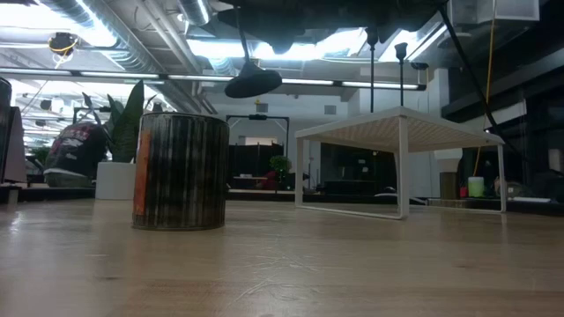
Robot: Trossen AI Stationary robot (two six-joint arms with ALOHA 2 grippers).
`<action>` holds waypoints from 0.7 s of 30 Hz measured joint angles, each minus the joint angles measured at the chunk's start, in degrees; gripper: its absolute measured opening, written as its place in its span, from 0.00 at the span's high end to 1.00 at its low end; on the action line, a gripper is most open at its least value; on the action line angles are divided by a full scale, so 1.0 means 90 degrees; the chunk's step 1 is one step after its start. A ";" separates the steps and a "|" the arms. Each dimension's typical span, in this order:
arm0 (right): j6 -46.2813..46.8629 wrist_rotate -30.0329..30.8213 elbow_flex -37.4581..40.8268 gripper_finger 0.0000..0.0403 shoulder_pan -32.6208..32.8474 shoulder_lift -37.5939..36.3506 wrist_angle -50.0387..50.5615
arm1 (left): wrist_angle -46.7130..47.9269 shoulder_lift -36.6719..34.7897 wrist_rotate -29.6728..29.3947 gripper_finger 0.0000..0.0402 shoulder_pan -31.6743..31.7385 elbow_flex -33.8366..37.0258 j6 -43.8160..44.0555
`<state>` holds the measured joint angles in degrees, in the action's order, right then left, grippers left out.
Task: Pick & Place candle stick holders
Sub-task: Put the black candle holder on the shelf aligned with the other black candle holders
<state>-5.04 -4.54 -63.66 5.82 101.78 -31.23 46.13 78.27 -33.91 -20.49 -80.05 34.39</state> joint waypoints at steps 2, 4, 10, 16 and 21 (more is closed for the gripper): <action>-0.0012 0.0000 0.0000 0.45 -0.0012 0.0000 0.0046 | 0.0035 0.0010 0.0062 0.97 0.0060 0.0000 0.0058; -0.0045 0.0000 0.0000 0.48 -0.0023 0.0000 0.0069 | 0.0051 0.0013 0.0078 0.97 0.0068 0.0000 0.0073; -0.0158 0.0000 0.0000 0.65 -0.0082 0.0000 0.0137 | 0.0043 0.0011 0.0449 0.97 0.0063 0.0000 0.0095; -0.0158 -0.0068 0.0000 0.83 -0.0150 0.0000 0.0207 | 0.0080 0.0011 0.0434 0.97 0.0068 0.0000 0.0090; -0.0107 -0.0053 -0.0007 0.96 -0.0158 0.0000 0.0283 | 0.0080 0.0015 0.0293 0.95 0.0086 0.0005 0.0035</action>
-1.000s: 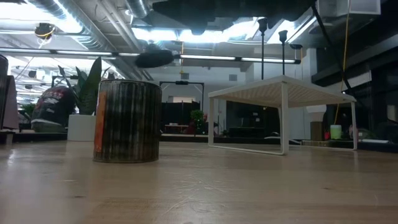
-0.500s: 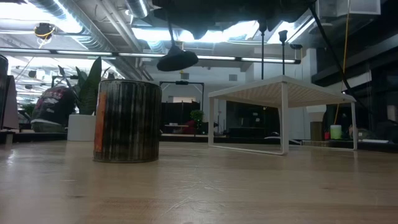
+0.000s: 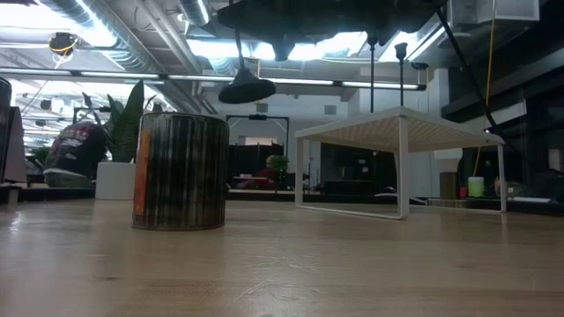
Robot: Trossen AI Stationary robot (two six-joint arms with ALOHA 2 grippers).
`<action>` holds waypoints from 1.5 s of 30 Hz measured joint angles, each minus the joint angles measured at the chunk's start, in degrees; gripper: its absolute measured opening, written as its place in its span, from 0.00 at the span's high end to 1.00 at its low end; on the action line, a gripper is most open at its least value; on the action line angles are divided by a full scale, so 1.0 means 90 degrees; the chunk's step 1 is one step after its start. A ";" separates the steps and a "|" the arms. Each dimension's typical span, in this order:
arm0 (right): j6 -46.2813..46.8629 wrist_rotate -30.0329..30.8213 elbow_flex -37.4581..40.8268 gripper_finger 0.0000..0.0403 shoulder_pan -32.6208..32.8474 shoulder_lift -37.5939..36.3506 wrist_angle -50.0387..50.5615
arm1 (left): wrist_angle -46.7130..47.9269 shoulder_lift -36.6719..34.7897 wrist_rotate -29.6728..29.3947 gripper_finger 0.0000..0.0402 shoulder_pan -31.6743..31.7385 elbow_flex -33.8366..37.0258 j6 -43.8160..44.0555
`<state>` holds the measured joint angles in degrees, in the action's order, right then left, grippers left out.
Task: Pick & Place candle stick holders
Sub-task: Put the black candle holder on the shelf aligned with the other black candle holders
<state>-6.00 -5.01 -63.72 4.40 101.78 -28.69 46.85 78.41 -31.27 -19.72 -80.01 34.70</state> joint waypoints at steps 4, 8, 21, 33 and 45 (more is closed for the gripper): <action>-0.0052 0.0039 -0.0002 0.94 -0.0005 -0.0007 0.0122 | -0.0015 -0.0003 0.0050 0.91 0.0011 0.0000 -0.0007; -0.0056 0.0042 0.0005 0.93 -0.0011 -0.0006 0.0313 | -0.0067 0.0004 0.0015 0.87 0.0007 0.0000 0.0097; 0.0101 -0.0020 0.0010 0.96 -0.0216 -0.0177 0.0763 | -0.0023 0.0032 -0.0946 0.67 0.0127 0.0000 0.0282; 0.0681 -0.0622 0.0010 0.96 -0.0773 -0.0177 0.0751 | 0.0129 -0.0050 -0.1619 0.65 0.0294 -0.0005 0.0343; 0.0809 -0.0588 0.0010 0.96 -0.0929 -0.0177 0.0344 | 0.0817 -0.0479 -0.2584 0.71 0.0036 -0.0005 0.0570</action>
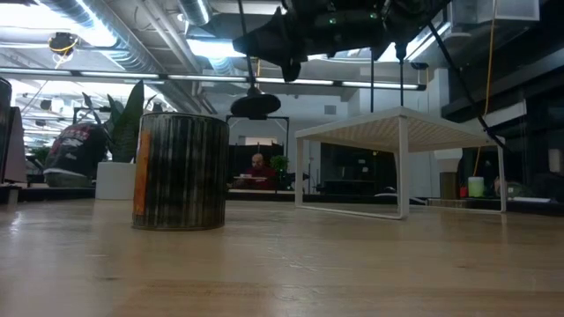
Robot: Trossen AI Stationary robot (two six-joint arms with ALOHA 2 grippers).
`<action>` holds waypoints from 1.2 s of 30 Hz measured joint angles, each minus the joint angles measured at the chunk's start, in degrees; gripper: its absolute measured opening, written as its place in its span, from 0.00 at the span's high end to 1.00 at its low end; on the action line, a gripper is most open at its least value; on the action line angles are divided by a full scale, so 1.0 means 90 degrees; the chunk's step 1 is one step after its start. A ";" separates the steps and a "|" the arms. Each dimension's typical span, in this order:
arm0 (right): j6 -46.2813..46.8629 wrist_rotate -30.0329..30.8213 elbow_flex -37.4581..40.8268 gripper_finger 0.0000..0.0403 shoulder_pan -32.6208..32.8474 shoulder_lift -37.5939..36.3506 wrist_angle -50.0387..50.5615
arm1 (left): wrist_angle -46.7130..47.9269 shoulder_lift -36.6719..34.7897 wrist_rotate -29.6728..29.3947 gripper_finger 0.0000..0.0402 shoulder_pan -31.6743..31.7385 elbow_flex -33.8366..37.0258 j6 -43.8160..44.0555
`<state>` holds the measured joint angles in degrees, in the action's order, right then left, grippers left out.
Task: Pick & Place candle stick holders
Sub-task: Put the black candle holder on the shelf aligned with the other black candle holders
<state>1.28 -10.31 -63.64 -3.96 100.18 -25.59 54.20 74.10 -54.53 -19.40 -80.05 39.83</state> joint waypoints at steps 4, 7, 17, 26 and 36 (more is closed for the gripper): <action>0.0002 0.0000 0.0000 0.96 -0.0091 0.0000 -0.0116 | 0.0691 -0.0123 -0.0189 0.74 -0.0098 0.0000 0.0606; 0.0005 0.0022 0.0000 0.96 -0.0180 0.0000 -0.0275 | 0.1337 -0.0147 -0.0237 0.76 -0.0133 0.0000 0.1203; -0.0541 0.0527 0.0152 0.96 -0.0343 -0.1086 0.0509 | 0.2318 -0.0105 -0.0166 0.83 -0.0133 0.0000 0.2329; -0.0163 0.0534 0.1673 0.96 -0.0964 -0.2222 -0.0434 | 0.2309 0.0019 -0.0200 0.85 -0.0133 0.0000 0.2332; -0.0008 0.1561 0.2605 0.96 -0.1388 -0.2334 -0.1247 | 0.2292 0.0348 -0.0392 0.85 -0.0119 0.0000 0.2346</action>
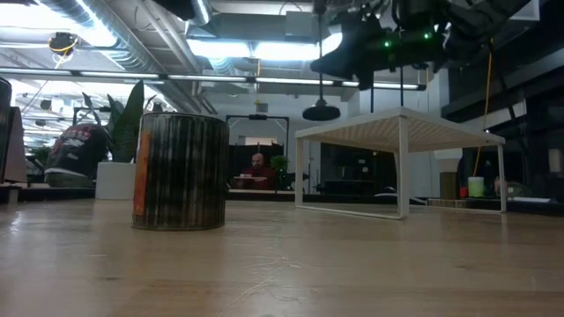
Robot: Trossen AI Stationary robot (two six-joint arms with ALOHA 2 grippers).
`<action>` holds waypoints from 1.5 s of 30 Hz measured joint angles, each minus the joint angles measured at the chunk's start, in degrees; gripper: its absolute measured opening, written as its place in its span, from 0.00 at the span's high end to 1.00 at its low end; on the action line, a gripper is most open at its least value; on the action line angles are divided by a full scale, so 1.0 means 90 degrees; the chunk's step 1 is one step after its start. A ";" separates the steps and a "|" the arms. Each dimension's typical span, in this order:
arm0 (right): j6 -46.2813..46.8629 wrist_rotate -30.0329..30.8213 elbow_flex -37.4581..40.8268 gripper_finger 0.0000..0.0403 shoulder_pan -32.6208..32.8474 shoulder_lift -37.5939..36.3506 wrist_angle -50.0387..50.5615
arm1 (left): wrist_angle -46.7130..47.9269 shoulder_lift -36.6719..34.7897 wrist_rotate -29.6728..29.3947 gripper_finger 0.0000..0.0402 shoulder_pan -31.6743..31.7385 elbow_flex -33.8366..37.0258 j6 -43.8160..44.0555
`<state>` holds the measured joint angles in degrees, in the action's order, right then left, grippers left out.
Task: Pick & Place candle stick holders
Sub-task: Put the black candle holder on the shelf aligned with the other black candle holders
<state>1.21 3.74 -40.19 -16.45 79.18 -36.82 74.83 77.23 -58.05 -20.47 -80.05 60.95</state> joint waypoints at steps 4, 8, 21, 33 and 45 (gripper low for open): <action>-0.0070 0.0180 0.0025 0.96 -0.0056 0.0005 0.0135 | 0.0000 0.0063 -0.0074 0.85 0.0000 0.0000 0.0000; -0.0063 0.0221 0.0025 0.96 -0.0068 0.0051 0.0253 | -0.0004 0.0063 -0.0108 0.85 0.0000 0.0000 0.0000; -0.0016 0.0489 0.0025 0.96 -0.0065 0.0192 0.0206 | -0.0005 0.0063 -0.0132 0.85 0.0000 0.0000 0.0000; 0.0129 0.0854 0.0025 0.96 0.0429 0.0189 0.0041 | -0.0005 0.0063 -0.0110 0.85 0.0000 0.0000 0.0000; -0.0184 0.2362 0.0025 0.95 0.1071 0.0185 0.0092 | -0.0002 0.0063 -0.0110 0.85 0.0000 0.0002 -0.0022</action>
<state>-0.45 25.00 -39.97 -6.81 80.84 -35.99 74.81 77.80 -59.05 -20.47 -80.03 60.75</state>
